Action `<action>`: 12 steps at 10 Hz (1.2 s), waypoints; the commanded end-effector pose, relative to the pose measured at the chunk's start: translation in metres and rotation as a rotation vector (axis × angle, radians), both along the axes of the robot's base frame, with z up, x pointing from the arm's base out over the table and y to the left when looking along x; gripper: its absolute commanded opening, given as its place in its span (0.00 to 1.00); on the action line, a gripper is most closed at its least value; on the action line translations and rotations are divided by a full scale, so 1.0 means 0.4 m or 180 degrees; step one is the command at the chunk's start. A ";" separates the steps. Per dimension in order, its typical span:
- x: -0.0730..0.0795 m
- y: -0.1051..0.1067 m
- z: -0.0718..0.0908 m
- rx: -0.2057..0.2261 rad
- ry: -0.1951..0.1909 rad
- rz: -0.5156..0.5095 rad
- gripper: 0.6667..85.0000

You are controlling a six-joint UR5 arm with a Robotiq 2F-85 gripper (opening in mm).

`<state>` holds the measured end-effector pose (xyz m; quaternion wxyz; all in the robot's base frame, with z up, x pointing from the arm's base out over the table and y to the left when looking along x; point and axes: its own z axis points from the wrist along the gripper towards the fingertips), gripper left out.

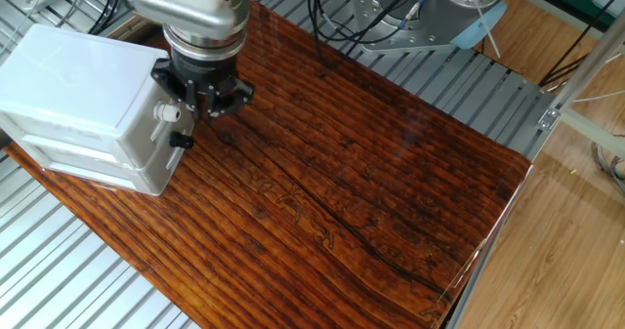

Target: Grasp the handle and open the drawer

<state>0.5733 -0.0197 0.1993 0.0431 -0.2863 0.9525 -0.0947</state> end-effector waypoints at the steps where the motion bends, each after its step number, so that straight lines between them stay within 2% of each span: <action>1: -0.021 -0.037 -0.001 -0.0308 0.0321 0.1401 0.26; 2: -0.025 -0.055 0.002 -0.0444 0.0436 0.1808 0.30; 3: -0.019 -0.063 0.003 -0.0523 0.0473 0.2145 0.37; 4: -0.025 -0.090 0.006 -0.0677 0.0561 0.2448 0.47; 5: -0.034 -0.101 -0.001 -0.0741 0.0601 0.2686 0.51; 7: -0.042 -0.113 -0.021 -0.0799 0.0621 0.3221 0.55; 8: -0.038 -0.102 -0.029 -0.0810 0.0580 0.3609 0.58; 10: -0.012 -0.114 -0.027 -0.1046 0.0580 0.4236 0.58; 12: 0.009 -0.133 -0.025 -0.1260 0.0524 0.4509 0.59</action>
